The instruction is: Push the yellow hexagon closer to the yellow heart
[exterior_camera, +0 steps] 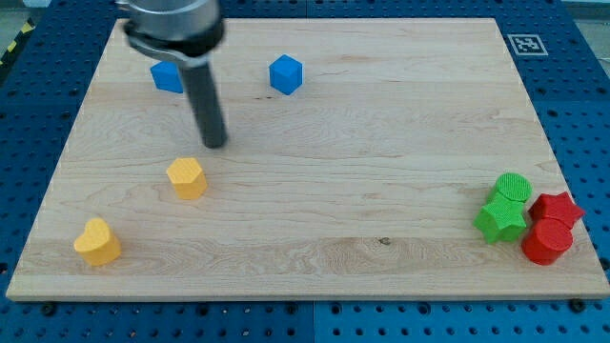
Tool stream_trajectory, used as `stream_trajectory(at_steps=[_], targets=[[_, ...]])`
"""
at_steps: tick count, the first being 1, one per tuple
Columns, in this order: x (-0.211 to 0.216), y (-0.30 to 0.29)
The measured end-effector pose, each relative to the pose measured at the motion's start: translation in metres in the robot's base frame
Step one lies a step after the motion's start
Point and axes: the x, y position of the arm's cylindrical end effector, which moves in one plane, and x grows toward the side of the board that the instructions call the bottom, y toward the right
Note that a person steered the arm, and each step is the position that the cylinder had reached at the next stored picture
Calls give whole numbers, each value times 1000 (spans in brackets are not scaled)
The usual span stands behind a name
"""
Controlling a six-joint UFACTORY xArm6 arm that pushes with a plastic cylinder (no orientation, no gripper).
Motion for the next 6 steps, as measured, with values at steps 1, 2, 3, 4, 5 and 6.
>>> stream_trajectory(at_steps=[1,2,3,4,5,6], targets=[[19,-13],[29,-47],[54,-66],[77,-71],[56,-66],[10,-8]])
